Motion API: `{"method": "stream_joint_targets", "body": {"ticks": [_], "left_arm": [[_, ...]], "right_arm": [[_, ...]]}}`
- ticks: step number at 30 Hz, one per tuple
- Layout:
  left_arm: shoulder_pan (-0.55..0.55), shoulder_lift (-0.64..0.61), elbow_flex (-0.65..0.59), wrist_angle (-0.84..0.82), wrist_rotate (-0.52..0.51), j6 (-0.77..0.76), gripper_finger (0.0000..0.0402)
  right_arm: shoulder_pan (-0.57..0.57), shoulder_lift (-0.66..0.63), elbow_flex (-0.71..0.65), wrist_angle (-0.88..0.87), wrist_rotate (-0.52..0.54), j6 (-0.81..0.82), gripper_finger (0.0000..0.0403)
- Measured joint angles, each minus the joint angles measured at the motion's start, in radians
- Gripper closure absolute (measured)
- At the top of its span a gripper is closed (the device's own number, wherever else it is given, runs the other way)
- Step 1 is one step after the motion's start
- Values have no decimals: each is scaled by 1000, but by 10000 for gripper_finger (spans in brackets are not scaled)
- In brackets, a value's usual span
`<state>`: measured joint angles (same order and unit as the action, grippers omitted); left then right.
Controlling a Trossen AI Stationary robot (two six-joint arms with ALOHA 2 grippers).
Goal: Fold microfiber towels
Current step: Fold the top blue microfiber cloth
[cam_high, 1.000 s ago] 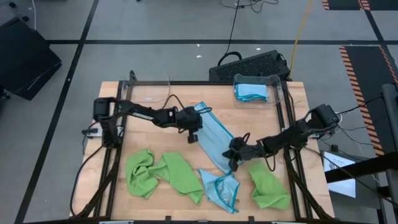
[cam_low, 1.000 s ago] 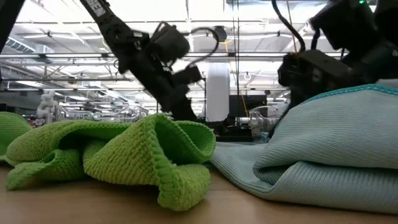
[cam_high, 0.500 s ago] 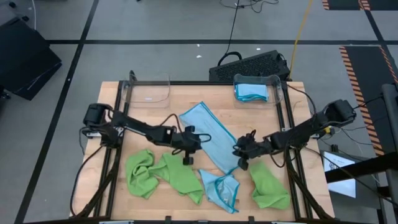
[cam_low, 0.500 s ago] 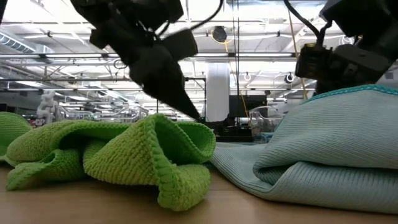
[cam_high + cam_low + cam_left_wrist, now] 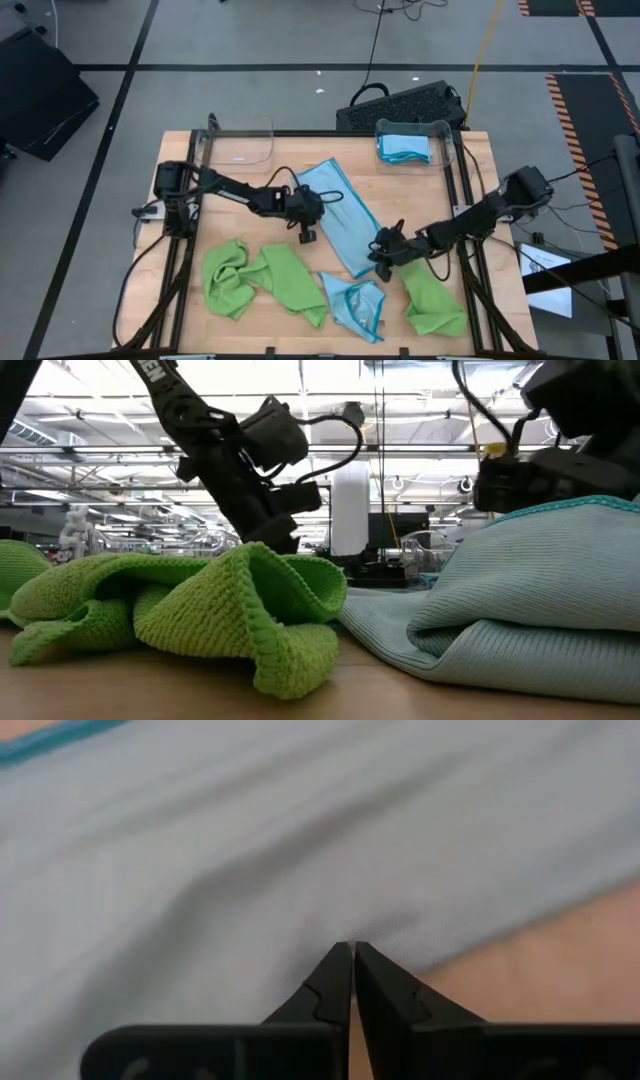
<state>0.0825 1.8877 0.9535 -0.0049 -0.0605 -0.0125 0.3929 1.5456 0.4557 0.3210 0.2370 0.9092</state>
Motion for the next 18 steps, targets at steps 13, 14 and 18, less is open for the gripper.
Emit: {"method": "stream_joint_targets", "body": {"ticks": [13, 14, 18], "left_arm": [[124, -20, -5, 15, -60, 78, 380], [127, -32, -6, 1, -46, 78, 380], [85, -118, -4, -85, -19, 86, 380]], "right_arm": [[-89, 205, 104, 278, 41, -61, 403], [-92, 205, 111, 279, 46, -76, 403], [-101, 173, 121, 276, 50, -143, 403]]}}
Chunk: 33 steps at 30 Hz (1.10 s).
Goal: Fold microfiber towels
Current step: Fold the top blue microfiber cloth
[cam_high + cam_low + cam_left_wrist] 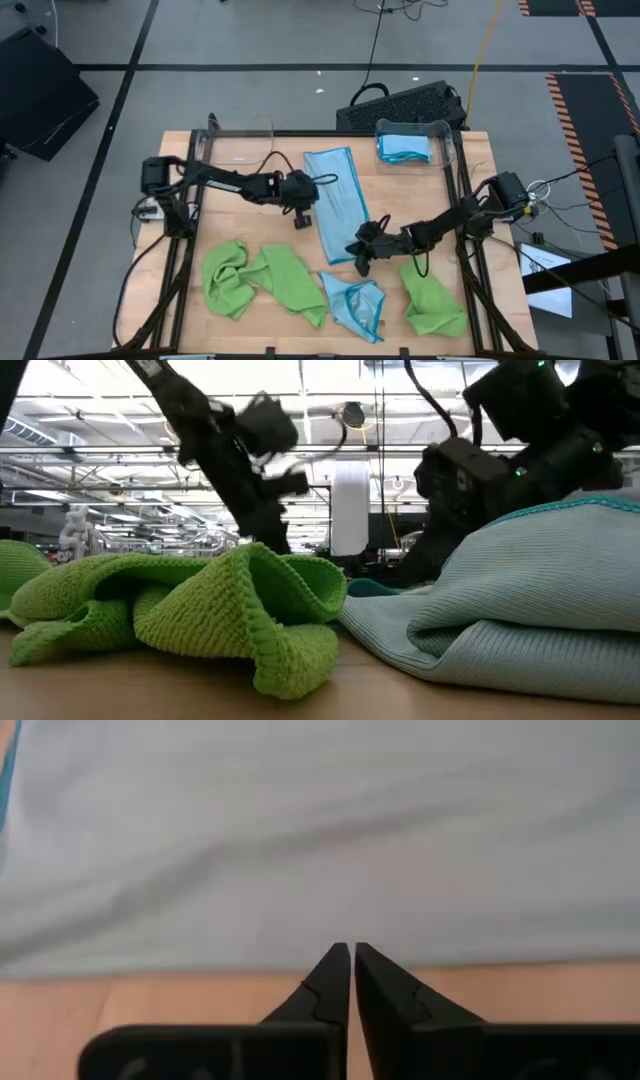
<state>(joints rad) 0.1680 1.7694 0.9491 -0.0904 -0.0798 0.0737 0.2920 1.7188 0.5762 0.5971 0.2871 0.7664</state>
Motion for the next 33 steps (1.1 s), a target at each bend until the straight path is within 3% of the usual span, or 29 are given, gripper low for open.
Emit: {"method": "stream_joint_targets", "body": {"ticks": [5, 10, 14, 18, 21, 28, 33], "left_arm": [[-109, -99, 0, -60, -5, -6, 380], [-252, -104, 0, -50, 22, -13, 364], [-373, -75, 1, -1, -35, -11, 304], [-470, -44, 7, 76, -147, 30, 235], [-503, 1, 38, 105, -187, 97, 206], [-509, 139, 173, 32, -203, 252, 213], [-490, 207, 276, -72, -184, 279, 224]], "right_arm": [[-3, -108, 0, -80, -4, -113, 403], [4, -230, -1, -289, -3, -230, 403], [10, -294, -1, -436, -1, -249, 403], [10, -316, -1, -492, -3, -252, 403], [11, -316, 0, -505, -4, -249, 403], [11, -321, 0, -530, -10, -194, 403], [17, -348, -1, -589, -50, -165, 403]]}}
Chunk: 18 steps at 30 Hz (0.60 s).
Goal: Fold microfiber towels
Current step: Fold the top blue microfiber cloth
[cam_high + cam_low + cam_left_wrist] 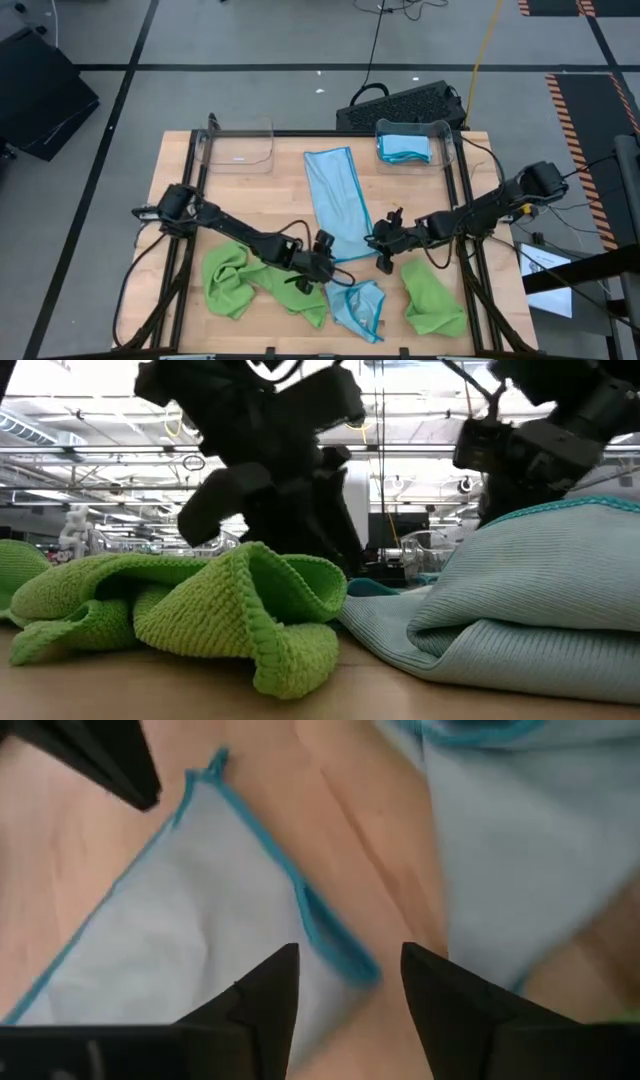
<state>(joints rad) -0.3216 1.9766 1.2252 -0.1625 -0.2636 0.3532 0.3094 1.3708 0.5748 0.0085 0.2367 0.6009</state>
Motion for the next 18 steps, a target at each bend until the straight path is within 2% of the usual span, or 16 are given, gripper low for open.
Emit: {"method": "stream_joint_targets", "body": {"ticks": [2, 12, 15, 18], "left_arm": [[5, 18, 21, -46, 4, 25, 224], [32, 89, 59, -43, 54, 93, 222], [38, 90, 59, -54, 54, 88, 247], [45, 90, 56, -65, 63, 77, 292]], "right_arm": [[1, -6, 3, -1, -5, 0, 403], [13, -62, 2, -105, 25, 12, 403], [13, -62, 2, -100, 28, 14, 403], [13, -64, 1, -104, 25, 15, 403]]}}
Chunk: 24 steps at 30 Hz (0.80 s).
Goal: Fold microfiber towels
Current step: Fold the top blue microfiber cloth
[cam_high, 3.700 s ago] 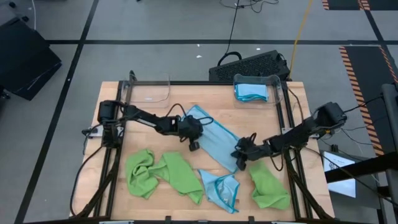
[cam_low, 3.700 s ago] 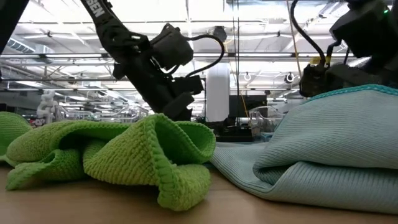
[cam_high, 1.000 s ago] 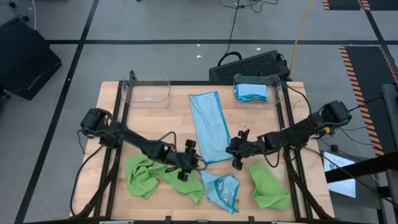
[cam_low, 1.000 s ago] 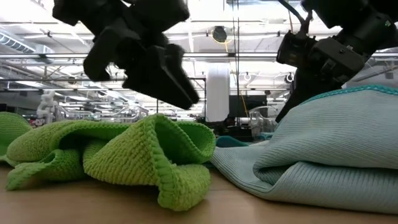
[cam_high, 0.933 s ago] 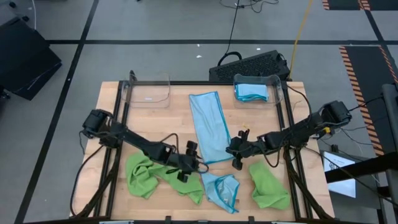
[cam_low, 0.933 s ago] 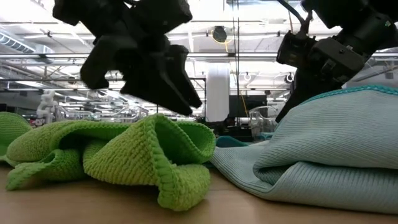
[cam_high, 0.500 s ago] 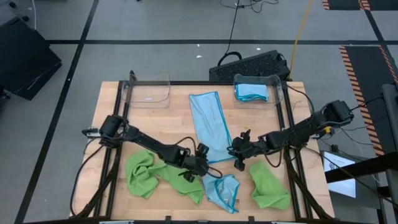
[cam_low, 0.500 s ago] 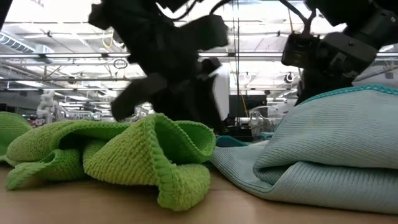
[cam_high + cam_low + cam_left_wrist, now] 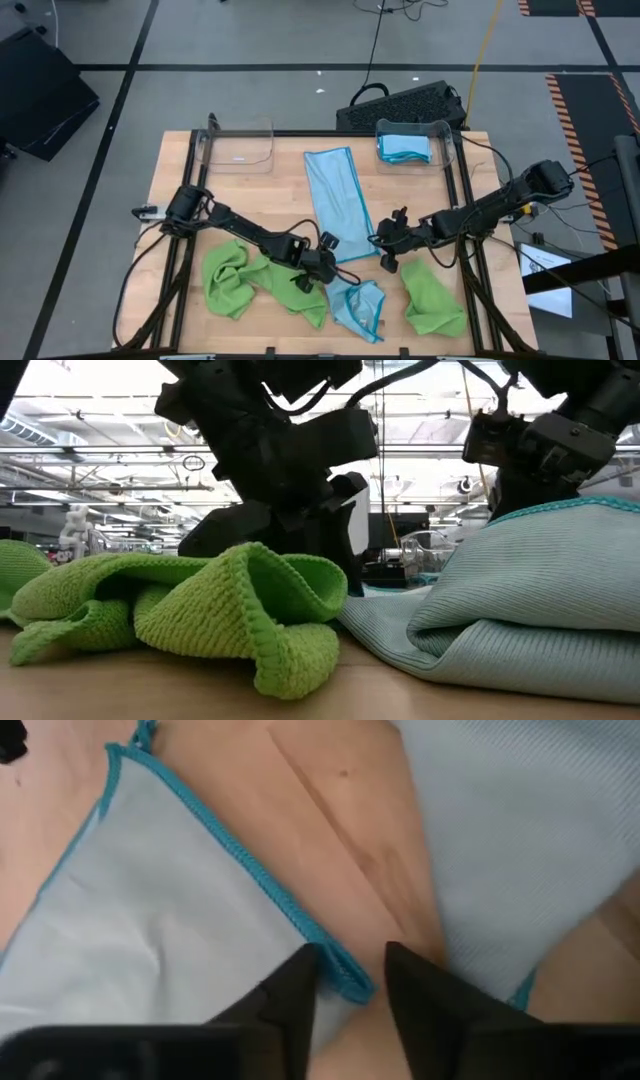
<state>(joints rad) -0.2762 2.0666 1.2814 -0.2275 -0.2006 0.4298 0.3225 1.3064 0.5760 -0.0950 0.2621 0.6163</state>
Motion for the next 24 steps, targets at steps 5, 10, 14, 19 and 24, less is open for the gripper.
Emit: {"method": "stream_joint_targets", "body": {"ticks": [5, 10, 14, 19, 24], "left_arm": [[21, 2, -1, -3, 6, 7, 360], [46, 3, -2, -10, 24, -1, 393], [47, -12, -4, -18, 47, -12, 396], [43, -59, -6, -44, 47, -41, 396], [52, -84, -4, -36, 38, -66, 395]], "right_arm": [[0, 0, 0, 1, -4, -5, 403], [6, 0, 0, 8, -3, -25, 403], [26, 0, 0, 16, 0, -83, 403], [66, 1, 0, 20, 21, -180, 388], [96, 58, -1, 94, 29, -288, 331]]}}
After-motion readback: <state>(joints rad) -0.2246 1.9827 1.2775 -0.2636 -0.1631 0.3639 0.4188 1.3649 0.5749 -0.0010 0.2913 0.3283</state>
